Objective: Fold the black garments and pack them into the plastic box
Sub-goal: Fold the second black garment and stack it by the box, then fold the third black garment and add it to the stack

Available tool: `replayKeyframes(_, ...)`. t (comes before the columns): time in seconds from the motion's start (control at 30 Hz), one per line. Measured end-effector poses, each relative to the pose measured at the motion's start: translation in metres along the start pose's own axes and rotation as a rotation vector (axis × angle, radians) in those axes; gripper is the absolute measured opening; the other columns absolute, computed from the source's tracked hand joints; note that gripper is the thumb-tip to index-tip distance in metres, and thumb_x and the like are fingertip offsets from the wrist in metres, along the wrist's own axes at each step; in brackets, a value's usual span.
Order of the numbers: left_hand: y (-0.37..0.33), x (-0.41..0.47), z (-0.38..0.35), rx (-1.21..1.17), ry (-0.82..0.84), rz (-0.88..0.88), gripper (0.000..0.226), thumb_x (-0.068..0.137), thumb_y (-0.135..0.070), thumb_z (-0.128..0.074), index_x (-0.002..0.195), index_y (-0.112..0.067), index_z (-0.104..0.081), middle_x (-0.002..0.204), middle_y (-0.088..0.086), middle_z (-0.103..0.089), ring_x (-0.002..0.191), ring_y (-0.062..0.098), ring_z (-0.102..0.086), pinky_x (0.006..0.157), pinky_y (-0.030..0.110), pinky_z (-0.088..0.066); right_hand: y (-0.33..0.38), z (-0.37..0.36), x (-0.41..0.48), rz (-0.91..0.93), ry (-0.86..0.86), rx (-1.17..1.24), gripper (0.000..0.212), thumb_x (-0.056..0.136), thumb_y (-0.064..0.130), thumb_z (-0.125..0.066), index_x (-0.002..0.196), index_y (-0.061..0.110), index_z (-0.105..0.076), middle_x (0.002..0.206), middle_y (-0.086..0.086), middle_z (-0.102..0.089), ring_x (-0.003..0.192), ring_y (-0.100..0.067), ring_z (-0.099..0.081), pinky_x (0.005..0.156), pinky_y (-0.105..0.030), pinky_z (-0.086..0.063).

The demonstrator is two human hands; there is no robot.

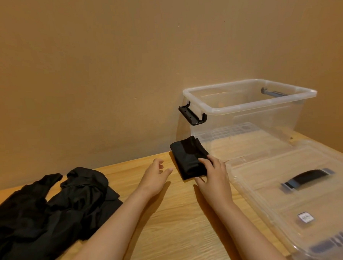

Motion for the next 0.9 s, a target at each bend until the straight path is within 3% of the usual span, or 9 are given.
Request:
replayKeyframes(0.2, 0.004, 0.061, -0.009, -0.173, -0.074, 0.065, 0.043, 0.099, -0.041, -0.050, 0.133, -0.016, -0.050, 0.124, 0.003, -0.060, 0.109, 0.017, -0.058, 0.096, 0.033, -0.047, -0.002, -0.016, 0.011, 0.017, -0.061, 0.036, 0.047, 0.083, 0.020, -0.073, 0.127, 0.028, -0.059, 0.149, 0.002, -0.037, 0.141, -0.014, -0.021, 0.108, -0.029, -0.029)
replayKeyframes(0.3, -0.001, 0.097, -0.017, -0.262, -0.112, 0.116, 0.040, 0.095, -0.055, -0.047, 0.104, -0.019, -0.062, 0.098, -0.002, -0.065, 0.093, 0.017, -0.062, 0.089, 0.039, -0.052, -0.005, -0.017, 0.012, 0.027, -0.078, 0.020, 0.044, 0.081, 0.020, -0.075, 0.122, 0.030, -0.063, 0.146, 0.005, -0.040, 0.140, -0.011, -0.022, 0.104, -0.024, -0.028)
replayKeyframes(0.37, -0.003, 0.115, -0.021, -0.263, -0.110, 0.158, 0.046, 0.093, -0.060, -0.046, 0.081, -0.017, -0.059, 0.078, -0.002, -0.062, 0.076, 0.018, -0.061, 0.079, 0.040, -0.051, -0.006, -0.019, 0.012, 0.027, -0.051, 0.030, 0.042, 0.081, 0.020, -0.075, 0.120, 0.031, -0.063, 0.144, 0.007, -0.041, 0.140, -0.009, -0.021, 0.104, -0.019, -0.021)
replayKeyframes(0.43, -0.003, 0.127, -0.023, -0.214, -0.072, 0.176, 0.046, 0.092, -0.056, -0.052, 0.073, -0.015, -0.059, 0.066, 0.002, -0.058, 0.067, 0.022, -0.059, 0.073, 0.041, -0.051, -0.005, -0.021, 0.012, 0.036, -0.038, 0.049, 0.041, 0.081, 0.017, -0.076, 0.117, 0.031, -0.064, 0.142, 0.006, -0.044, 0.139, -0.008, -0.021, 0.101, -0.011, -0.017)
replayKeyframes(0.53, -0.008, 0.136, -0.020, -0.211, -0.060, 0.161, 0.033, 0.091, -0.041, -0.063, 0.071, -0.015, -0.060, 0.067, -0.002, -0.062, 0.067, 0.017, -0.061, 0.073, 0.040, -0.053, -0.005, -0.020, 0.012, 0.005, -0.067, 0.088, 0.037, 0.079, 0.012, -0.076, 0.112, 0.028, -0.067, 0.137, 0.005, -0.047, 0.138, -0.008, -0.024, 0.098, -0.003, -0.019)
replayKeyframes(0.7, -0.027, 0.139, -0.013, -0.327, -0.135, 0.007, 0.014, 0.092, -0.032, -0.065, 0.093, -0.022, -0.055, 0.076, -0.004, -0.065, 0.076, 0.007, -0.064, 0.063, 0.026, -0.053, -0.004, -0.017, 0.019, -0.029, -0.125, 0.122, 0.027, 0.081, 0.008, -0.074, 0.102, 0.024, -0.071, 0.129, 0.010, -0.050, 0.136, -0.012, -0.029, 0.098, 0.003, -0.019)
replayKeyframes(0.8, -0.023, 0.140, -0.017, -0.398, -0.160, 0.026, 0.013, 0.094, -0.030, -0.062, 0.093, -0.020, -0.053, 0.082, 0.000, -0.065, 0.081, 0.010, -0.065, 0.065, 0.026, -0.054, -0.006, -0.019, 0.023, -0.038, -0.119, 0.122, 0.024, 0.083, 0.011, -0.072, 0.103, 0.023, -0.071, 0.128, 0.008, -0.054, 0.135, -0.011, -0.030, 0.095, -0.001, -0.024)
replayKeyframes(0.9, -0.013, 0.138, -0.024, -0.373, -0.140, 0.046, 0.014, 0.096, -0.031, -0.059, 0.097, -0.019, -0.051, 0.083, 0.000, -0.062, 0.084, 0.015, -0.063, 0.071, 0.033, -0.054, -0.009, -0.021, 0.023, -0.042, -0.130, 0.118, 0.025, 0.085, 0.013, -0.071, 0.108, 0.023, -0.071, 0.129, 0.007, -0.054, 0.136, -0.010, -0.029, 0.100, -0.013, -0.027)
Point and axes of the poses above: each hand's wrist, its own x-axis towards the middle knuckle, its own z-axis out of the back of the hand, y = z × x, the point moved 4 cm from there along x, towards the middle knuckle
